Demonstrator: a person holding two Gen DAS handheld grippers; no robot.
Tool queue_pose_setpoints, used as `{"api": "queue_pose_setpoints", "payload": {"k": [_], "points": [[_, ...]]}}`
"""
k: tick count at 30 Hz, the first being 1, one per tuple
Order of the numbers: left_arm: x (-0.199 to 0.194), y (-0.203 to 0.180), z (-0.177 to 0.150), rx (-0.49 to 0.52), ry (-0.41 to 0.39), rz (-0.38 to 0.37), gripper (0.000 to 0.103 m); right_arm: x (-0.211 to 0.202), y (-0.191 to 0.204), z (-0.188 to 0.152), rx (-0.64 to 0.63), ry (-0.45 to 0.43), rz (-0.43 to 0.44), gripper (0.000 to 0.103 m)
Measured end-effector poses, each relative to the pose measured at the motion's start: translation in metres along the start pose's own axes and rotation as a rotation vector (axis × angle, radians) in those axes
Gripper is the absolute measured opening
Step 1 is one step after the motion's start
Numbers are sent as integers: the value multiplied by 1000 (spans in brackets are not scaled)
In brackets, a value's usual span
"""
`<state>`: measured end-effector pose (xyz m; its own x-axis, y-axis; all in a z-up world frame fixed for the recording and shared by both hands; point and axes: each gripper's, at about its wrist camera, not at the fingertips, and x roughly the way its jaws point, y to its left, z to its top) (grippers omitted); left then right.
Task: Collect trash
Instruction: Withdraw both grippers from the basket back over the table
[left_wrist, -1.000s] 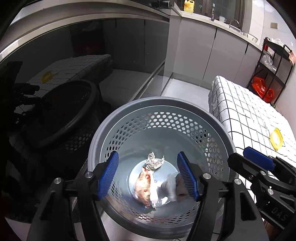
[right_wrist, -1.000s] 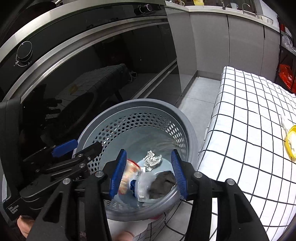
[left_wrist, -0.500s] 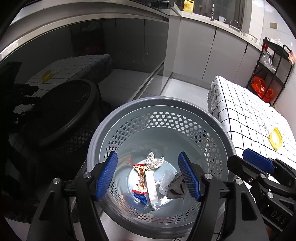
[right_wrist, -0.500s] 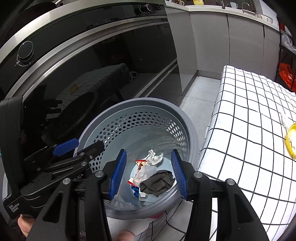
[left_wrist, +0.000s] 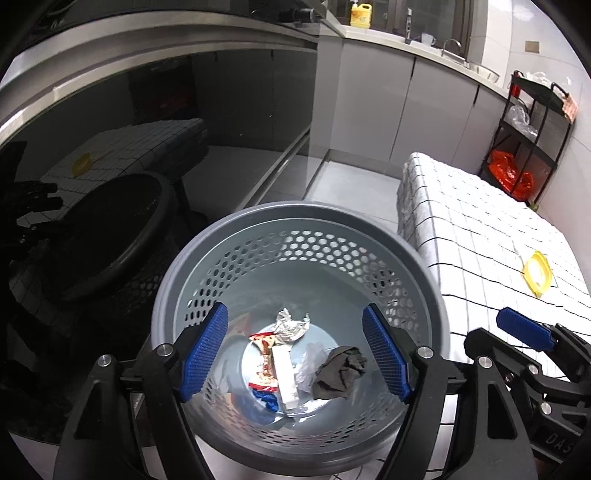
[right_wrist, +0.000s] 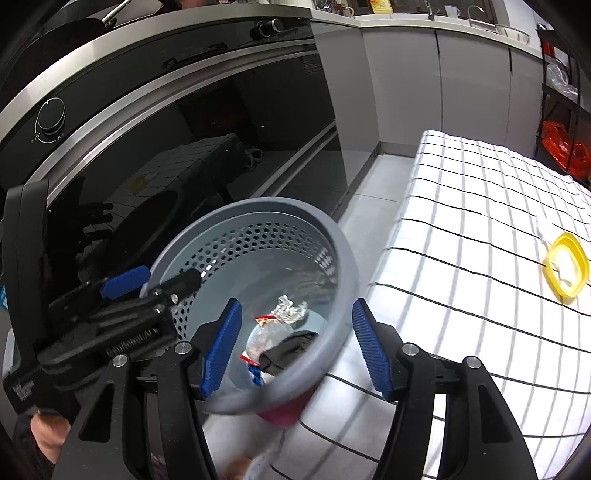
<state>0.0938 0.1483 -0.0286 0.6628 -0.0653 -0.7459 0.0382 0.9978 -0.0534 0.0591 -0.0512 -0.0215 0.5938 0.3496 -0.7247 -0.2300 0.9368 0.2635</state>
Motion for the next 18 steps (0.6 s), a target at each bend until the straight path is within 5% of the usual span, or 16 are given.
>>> {"api": "queue_pose_setpoints", "payload": {"k": [18], "points": [[-9, -89, 0, 111, -42, -123, 84, -72, -139, -20, 80, -60, -257, 66]]}}
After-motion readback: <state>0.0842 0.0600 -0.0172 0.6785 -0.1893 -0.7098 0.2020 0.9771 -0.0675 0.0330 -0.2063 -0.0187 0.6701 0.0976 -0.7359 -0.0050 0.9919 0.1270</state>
